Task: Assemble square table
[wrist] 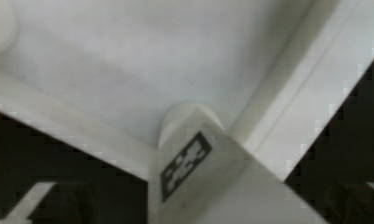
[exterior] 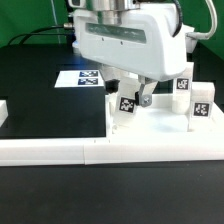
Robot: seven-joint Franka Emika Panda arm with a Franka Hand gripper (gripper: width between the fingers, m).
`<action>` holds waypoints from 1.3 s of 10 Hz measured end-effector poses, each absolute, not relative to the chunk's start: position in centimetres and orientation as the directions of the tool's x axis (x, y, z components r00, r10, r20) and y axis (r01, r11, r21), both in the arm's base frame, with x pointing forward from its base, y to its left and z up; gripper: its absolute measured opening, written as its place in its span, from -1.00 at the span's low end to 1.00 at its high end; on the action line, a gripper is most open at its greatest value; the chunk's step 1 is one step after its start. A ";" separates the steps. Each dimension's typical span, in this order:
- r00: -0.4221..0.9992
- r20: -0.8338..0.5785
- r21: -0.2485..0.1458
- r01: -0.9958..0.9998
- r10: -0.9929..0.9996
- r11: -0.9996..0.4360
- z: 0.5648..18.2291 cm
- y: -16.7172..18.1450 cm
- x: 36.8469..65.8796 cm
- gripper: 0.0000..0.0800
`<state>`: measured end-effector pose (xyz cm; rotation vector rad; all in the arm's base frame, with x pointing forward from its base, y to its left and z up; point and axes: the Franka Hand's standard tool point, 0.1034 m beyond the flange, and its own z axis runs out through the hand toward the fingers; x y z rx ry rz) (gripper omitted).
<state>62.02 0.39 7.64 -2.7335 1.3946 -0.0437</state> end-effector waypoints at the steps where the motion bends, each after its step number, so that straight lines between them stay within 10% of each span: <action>1: 0.653 0.001 -0.074 -0.755 -0.758 -0.651 7.6 0.4 62.0 0.62; 5: 0.899 0.032 -0.046 -0.435 -0.436 -0.899 7.6 0.1 62.0 0.62; 7: 0.891 0.031 -0.047 -0.450 -0.452 -0.892 7.6 0.1 62.0 -0.05; 13: 0.507 -0.003 -0.055 -0.861 -0.862 -0.506 7.5 0.0 62.1 -0.28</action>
Offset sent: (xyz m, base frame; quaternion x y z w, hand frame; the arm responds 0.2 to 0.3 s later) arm 0.0000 0.0000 0.0000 0.0000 0.0000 -0.1296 0.9916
